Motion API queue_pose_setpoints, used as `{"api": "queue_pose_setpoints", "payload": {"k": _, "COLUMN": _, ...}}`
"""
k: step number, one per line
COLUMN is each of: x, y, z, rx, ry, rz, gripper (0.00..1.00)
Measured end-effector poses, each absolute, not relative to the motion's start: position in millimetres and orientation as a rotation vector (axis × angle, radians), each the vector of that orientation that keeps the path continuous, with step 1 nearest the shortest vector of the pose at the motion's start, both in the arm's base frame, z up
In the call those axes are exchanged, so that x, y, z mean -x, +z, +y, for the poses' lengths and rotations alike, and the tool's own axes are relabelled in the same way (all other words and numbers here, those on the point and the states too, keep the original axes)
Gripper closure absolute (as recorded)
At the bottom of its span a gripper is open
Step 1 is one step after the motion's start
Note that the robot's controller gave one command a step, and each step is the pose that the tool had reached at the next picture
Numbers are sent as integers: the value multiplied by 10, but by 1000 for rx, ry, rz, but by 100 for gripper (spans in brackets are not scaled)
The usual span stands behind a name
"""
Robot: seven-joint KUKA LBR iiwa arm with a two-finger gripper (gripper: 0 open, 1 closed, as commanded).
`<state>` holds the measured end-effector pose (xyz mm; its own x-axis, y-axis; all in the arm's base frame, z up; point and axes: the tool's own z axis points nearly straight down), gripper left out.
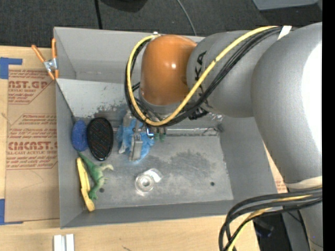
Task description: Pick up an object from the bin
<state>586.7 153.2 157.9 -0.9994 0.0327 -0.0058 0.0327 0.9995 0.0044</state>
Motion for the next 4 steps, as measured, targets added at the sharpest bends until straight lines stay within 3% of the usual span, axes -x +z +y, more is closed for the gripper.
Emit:
{"api": "queue_pose_setpoints", "payload": {"k": 1, "x": -5813, "y": 1158, "z": 1447, "rx": -302, "ry": 5, "rz": 3127, "gripper": 0}}
{"api": "queue_pose_setpoints", "payload": {"k": 2, "x": -5813, "y": 948, "z": 1392, "rx": -582, "ry": 12, "rz": 3082, "gripper": 0}}
{"api": "queue_pose_setpoints", "payload": {"k": 4, "x": -5792, "y": 773, "z": 1021, "rx": -599, "ry": 14, "rz": 3076, "gripper": 0}}
